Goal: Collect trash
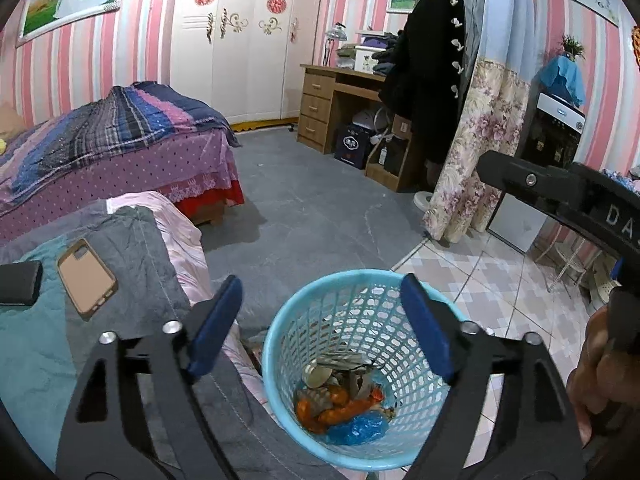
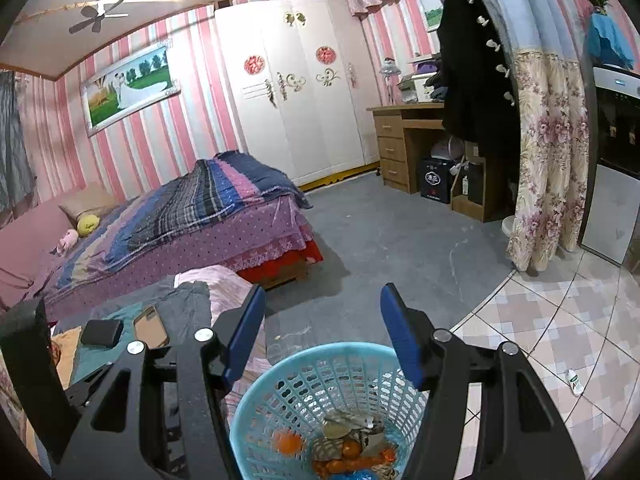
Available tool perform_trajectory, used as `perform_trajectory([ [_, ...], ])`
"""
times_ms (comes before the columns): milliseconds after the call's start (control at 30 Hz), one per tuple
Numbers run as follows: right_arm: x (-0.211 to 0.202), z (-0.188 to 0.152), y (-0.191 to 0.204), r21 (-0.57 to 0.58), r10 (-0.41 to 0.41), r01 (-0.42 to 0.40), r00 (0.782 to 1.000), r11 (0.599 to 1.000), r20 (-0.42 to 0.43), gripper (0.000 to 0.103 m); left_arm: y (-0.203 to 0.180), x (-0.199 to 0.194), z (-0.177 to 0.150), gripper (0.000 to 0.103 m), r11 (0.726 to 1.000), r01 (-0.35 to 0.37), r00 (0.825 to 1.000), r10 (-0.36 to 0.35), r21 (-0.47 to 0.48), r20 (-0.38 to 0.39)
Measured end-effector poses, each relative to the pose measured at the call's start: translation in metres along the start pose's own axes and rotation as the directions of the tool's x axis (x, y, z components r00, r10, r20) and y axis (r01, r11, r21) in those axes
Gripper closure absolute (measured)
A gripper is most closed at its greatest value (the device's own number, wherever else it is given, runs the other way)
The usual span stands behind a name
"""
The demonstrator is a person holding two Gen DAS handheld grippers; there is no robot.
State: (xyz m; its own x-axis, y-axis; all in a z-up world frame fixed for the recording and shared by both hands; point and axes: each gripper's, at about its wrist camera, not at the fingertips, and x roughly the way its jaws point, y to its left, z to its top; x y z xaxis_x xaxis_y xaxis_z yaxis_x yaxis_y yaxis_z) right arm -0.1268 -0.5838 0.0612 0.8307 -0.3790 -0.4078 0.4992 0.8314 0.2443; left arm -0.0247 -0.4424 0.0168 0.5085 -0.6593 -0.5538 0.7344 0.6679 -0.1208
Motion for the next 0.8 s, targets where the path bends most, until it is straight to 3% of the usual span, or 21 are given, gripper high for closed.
perform_trajectory([
  [100,-0.002,0.0,0.008,-0.015,0.01,-0.01,1.0,1.0,0.017,0.042,0.01,-0.011,-0.001,0.016,1.0,-0.024,1.0,0.024,0.006,0.01],
  [167,-0.002,0.0,0.016,-0.028,0.041,-0.04,0.999,0.999,0.036,0.04,0.03,-0.033,-0.005,0.009,0.996,-0.086,0.995,0.085,0.009,0.041],
  [400,-0.002,-0.007,0.071,-0.031,0.163,-0.161,0.983,0.987,0.085,0.014,0.134,-0.123,-0.032,0.005,0.957,-0.284,0.953,0.289,-0.067,0.095],
  [467,0.0,-0.017,0.116,-0.077,0.233,-0.227,0.97,0.971,0.072,0.011,0.161,-0.148,-0.04,0.005,0.931,-0.356,0.926,0.363,-0.082,0.099],
  [567,0.0,-0.029,0.155,-0.137,0.287,-0.277,0.956,0.951,0.056,0.005,0.198,-0.184,-0.053,0.005,0.868,-0.48,0.862,0.494,-0.131,0.113],
  [600,0.001,-0.035,0.172,-0.16,0.305,-0.296,0.951,0.942,0.039,0.005,0.213,-0.198,-0.059,0.005,0.833,-0.528,0.827,0.549,-0.165,0.12],
  [667,0.002,-0.046,0.202,-0.201,0.338,-0.33,0.941,0.922,0.006,0.005,0.234,-0.213,-0.071,0.005,0.798,-0.559,0.796,0.593,-0.223,0.125],
  [800,0.0,-0.069,0.248,-0.268,0.388,-0.383,0.921,0.884,-0.037,0.005,0.265,-0.23,-0.093,0.005,0.78,-0.538,0.791,0.598,-0.32,0.128],
])
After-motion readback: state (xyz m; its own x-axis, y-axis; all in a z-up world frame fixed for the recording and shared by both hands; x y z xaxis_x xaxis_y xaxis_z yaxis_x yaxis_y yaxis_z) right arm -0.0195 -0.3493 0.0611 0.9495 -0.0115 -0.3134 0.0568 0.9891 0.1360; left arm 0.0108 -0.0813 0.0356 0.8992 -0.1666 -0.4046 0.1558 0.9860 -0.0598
